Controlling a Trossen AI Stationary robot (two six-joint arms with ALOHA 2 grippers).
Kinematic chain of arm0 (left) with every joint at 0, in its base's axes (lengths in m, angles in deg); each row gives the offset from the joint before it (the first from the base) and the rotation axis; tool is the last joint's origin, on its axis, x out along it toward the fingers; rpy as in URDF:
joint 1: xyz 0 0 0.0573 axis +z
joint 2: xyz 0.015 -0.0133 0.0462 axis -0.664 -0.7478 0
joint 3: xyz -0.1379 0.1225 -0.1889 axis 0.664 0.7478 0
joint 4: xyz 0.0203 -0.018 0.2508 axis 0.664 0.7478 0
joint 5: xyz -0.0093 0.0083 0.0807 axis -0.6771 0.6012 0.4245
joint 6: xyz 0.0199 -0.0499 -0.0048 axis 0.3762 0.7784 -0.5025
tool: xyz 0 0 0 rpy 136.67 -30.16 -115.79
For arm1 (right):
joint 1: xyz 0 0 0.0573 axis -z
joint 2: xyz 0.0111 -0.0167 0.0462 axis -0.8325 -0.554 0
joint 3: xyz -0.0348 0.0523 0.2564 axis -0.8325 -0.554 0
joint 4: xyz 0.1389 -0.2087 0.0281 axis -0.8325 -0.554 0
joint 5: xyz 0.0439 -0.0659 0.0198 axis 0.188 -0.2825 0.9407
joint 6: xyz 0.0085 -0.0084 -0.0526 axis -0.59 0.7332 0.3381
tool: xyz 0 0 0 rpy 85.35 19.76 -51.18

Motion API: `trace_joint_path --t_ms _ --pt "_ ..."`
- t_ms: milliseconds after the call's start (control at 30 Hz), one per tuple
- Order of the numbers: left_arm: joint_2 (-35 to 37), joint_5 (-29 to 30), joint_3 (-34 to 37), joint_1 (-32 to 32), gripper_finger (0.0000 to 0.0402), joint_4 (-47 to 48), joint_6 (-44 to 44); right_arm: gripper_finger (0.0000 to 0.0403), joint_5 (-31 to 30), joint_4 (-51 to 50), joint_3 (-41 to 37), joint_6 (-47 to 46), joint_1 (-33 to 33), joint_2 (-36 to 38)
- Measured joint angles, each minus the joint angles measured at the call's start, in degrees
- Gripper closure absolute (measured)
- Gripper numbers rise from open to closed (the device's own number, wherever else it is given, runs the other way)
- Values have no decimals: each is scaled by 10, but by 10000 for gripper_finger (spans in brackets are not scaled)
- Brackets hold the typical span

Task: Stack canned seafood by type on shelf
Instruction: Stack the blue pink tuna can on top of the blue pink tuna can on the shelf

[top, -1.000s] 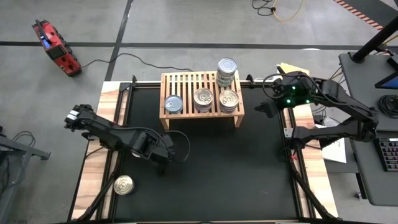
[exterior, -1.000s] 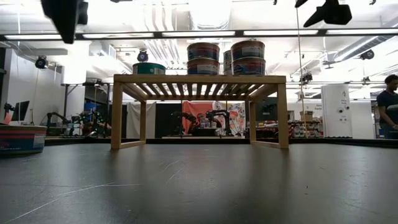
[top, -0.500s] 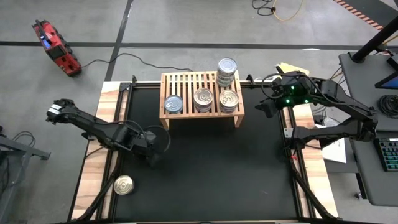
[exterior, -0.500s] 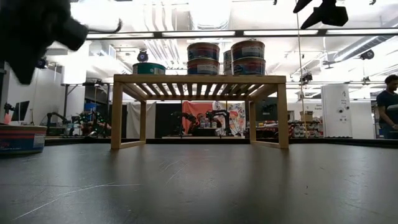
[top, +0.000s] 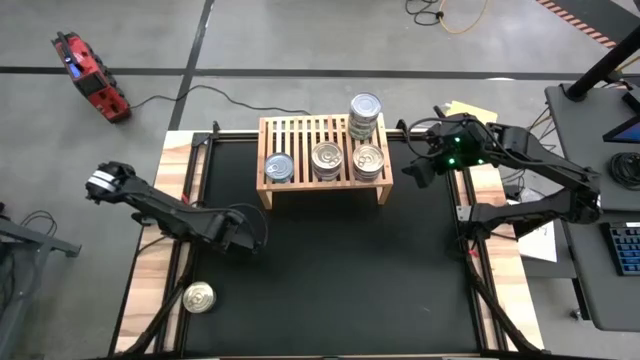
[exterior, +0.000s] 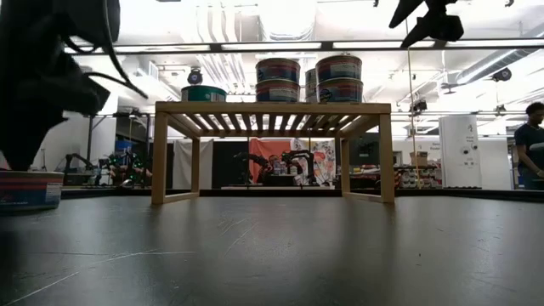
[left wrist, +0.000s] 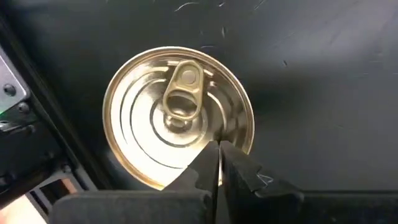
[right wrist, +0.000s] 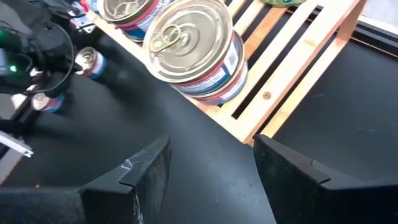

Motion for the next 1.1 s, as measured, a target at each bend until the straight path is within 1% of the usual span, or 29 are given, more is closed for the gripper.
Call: trace_joint_path --t_ms 200,400,600,767,867,1000,1100 --pt "-56 1 -6 0 401 4 -7 191 -3 1 0 0 0 -16" --pt "-89 6 -40 0 401 10 -34 197 -3 3 0 1 0 -20" --pt "-93 6 -65 0 401 -49 -34 198 -3 3 0 7 0 -20" --pt "-93 4 -70 0 401 -152 -25 199 -3 3 0 7 0 -20" --pt "-102 20 -70 -1 401 -218 -10 200 -3 3 0 7 0 -20" --pt "-141 26 -92 -1 401 -275 -15 202 -3 3 0 7 0 -20" --pt "-187 28 -134 -3 401 -285 -42 202 -3 3 0 7 0 -20"
